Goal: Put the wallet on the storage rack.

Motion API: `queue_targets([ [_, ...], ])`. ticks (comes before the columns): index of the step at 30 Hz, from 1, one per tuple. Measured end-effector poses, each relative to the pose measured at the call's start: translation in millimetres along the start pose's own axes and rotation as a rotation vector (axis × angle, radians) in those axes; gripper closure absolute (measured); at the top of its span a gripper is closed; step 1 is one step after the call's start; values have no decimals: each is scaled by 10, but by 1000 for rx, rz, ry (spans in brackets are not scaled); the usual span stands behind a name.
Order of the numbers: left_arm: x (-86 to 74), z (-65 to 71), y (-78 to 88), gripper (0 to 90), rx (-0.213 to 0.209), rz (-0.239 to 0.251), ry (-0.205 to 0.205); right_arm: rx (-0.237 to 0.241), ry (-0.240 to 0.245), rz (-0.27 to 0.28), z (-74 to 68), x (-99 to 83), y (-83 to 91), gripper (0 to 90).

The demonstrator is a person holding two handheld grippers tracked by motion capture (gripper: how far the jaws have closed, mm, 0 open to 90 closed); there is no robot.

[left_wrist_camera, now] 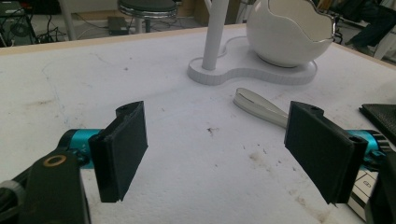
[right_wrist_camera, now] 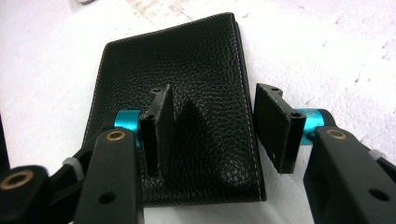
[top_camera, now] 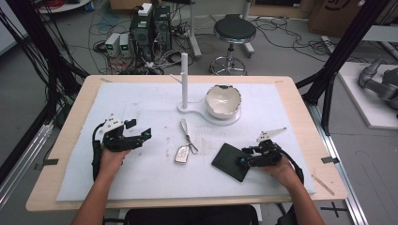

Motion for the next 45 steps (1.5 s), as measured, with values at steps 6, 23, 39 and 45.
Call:
queue_targets([
  [6, 7, 50, -45, 213, -5, -15, -7, -15, -12, 19, 17, 3, 45, 688],
  [23, 195, 606, -489, 251, -302, -74, -80, -132, 224, 155, -239, 235, 233, 843],
  [39, 365, 1210, -1245, 292, -484, -256, -173, -187, 333, 198, -323, 291, 295, 848],
  [45, 421, 1346, -1365, 314, -534, -296, -202, -178, 352, 213, -336, 303, 307, 849],
])
Point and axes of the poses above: each handheld gripper's, and its own axes: y roughly backward along the jaws, x roughly out of its top, z roughly to its right, the point moved 1 cm from there along -y, roughly forward along the jaws, and after that the axes turned 12 degrees about -z, right-handed, at the moved point
